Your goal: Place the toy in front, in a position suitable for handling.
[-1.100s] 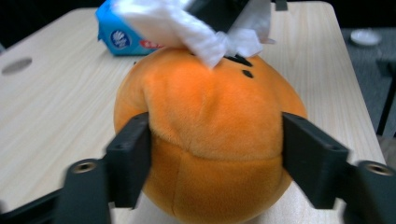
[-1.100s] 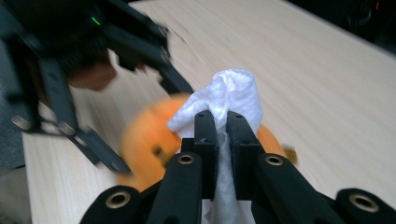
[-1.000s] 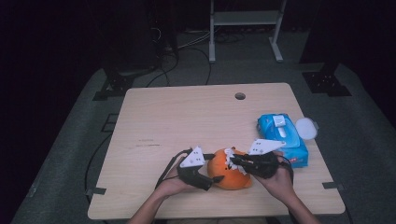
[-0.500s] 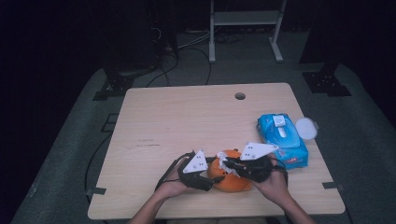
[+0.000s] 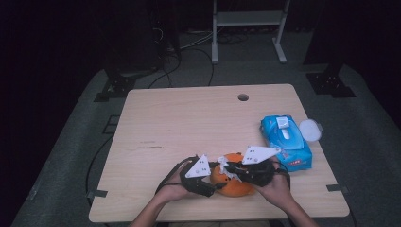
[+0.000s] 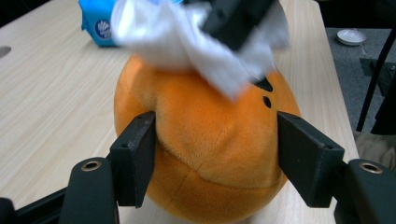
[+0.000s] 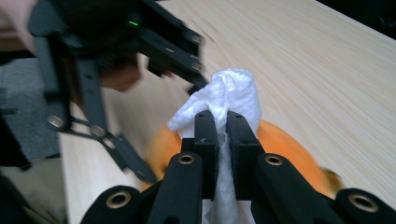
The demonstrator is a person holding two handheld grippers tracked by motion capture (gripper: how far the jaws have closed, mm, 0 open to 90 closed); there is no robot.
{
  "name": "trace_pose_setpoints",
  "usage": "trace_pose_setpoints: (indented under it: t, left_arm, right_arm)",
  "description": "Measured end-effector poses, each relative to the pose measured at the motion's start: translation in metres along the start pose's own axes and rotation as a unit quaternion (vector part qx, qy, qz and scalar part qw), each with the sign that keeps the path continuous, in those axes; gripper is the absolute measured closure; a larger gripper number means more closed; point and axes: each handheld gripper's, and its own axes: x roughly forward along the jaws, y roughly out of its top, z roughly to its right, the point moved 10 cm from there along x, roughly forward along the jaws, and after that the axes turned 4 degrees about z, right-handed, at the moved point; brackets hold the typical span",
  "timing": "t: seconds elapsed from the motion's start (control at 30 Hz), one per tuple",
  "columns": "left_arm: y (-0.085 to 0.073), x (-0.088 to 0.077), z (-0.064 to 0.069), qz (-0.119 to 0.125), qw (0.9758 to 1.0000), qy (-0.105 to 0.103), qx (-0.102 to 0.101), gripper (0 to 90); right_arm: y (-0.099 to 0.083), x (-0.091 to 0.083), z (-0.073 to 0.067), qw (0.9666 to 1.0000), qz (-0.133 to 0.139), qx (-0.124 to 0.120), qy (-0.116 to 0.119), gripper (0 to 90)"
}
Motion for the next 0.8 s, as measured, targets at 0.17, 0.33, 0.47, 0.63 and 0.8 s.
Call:
trace_pose_setpoints:
  t: [0.17, 0.33, 0.47, 0.63, 0.8]
  left_arm:
    - [-0.005, -0.003, -0.003, -0.002, 0.9999, -0.003, -0.012, 32.5]
    - [0.006, -0.003, -0.007, 0.018, 0.9993, -0.001, -0.034, 22.6]
    - [0.011, -0.001, -0.006, 0.025, 0.9994, 0.004, -0.024, 22.8]
    - [0.001, 0.0, -0.009, 0.012, 0.9995, 0.008, -0.027, 30.7]
    - [-0.011, -0.006, -0.019, 0.005, 0.9985, 0.008, -0.054, 31.9]
  right_arm:
    - [-0.011, -0.007, 0.019, 0.9996, -0.007, 0.022, -0.017, 83.6]
    - [-0.013, -0.005, 0.017, 0.9996, -0.006, 0.017, -0.022, 83.7]
    - [-0.008, 0.0, 0.007, 0.9999, 0.002, 0.014, -0.007, 83.6]
    - [-0.008, 0.001, 0.004, 1.0, 0.001, 0.008, 0.0, 83.6]
    - [-0.018, -0.009, 0.019, 0.9994, 0.0, 0.034, -0.006, 83.5]
